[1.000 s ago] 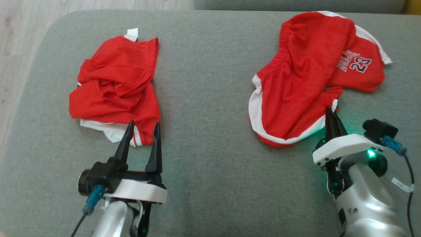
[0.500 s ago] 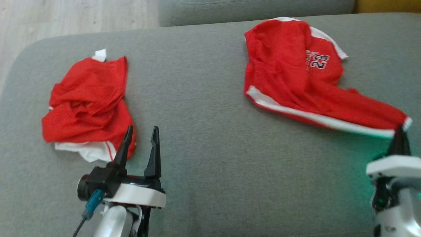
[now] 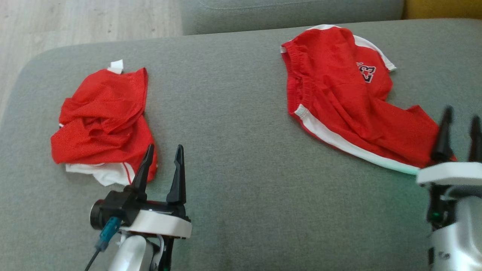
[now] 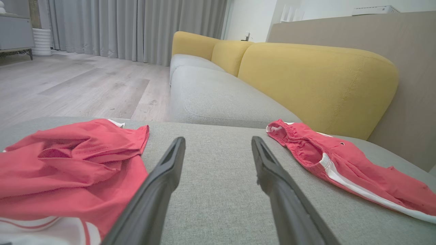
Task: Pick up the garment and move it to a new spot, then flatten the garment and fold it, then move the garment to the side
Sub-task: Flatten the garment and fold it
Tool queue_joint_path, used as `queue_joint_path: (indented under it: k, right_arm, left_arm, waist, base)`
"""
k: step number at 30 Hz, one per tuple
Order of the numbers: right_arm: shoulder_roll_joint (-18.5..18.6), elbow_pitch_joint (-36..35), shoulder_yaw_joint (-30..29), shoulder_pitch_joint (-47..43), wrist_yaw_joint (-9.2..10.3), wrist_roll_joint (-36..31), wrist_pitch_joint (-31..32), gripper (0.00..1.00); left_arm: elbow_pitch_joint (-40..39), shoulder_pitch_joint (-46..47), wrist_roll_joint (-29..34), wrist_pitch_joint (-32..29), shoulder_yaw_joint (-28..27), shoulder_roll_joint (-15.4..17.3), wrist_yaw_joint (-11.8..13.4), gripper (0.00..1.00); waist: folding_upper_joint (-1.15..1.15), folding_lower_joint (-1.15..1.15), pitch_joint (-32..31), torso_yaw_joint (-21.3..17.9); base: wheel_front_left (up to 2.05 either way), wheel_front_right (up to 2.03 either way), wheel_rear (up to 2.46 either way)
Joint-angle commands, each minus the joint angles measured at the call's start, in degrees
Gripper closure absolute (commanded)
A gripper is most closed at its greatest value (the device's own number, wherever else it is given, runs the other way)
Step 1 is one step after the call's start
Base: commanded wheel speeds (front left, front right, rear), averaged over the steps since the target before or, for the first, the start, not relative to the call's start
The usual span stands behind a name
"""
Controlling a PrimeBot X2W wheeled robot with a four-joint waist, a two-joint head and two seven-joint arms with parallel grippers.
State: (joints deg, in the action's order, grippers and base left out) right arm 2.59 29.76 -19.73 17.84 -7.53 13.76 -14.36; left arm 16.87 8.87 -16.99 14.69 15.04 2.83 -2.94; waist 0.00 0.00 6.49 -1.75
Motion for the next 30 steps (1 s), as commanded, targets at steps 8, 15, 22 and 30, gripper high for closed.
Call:
queue_joint_path:
  k: [8, 15, 22, 30]
  right_arm:
    - [0.29, -11.8, 20.0, -5.25, 0.04, -2.74, -0.62, 0.0]
    - [0.29, -5.64, 28.28, -0.32, 0.04, -8.89, 4.95, 0.0]
    - [0.29, 3.92, 25.78, 6.5, 0.04, -18.69, 8.78, 0.0]
    - [0.29, 10.84, 21.91, 11.46, 0.04, -24.18, 9.41, 0.0]
  left_arm:
    - [-1.29, 1.39, -0.08, 0.3, -0.49, 0.05, 0.2, 0.0]
    - [-1.39, 2.56, 0.1, 0.3, 0.24, 0.05, -0.06, 0.0]
    - [-1.3, 4.02, -0.73, 0.3, 1.82, 0.05, -0.06, 0.0]
    - [-1.74, 5.63, -1.76, 0.3, 2.55, 0.05, 0.32, 0.0]
  waist:
    - [0.0, 0.0, -0.01, 2.8]
    - [0.0, 0.0, 2.9, 5.96]
    - [0.0, 0.0, 5.5, 9.08]
    - [0.0, 0.0, 7.76, 11.72]
  base:
    - [0.0, 0.0, 0.0]
    - [0.0, 0.0, 0.0]
    - [0.0, 0.0, 0.0]
    - [0.0, 0.0, 0.0]
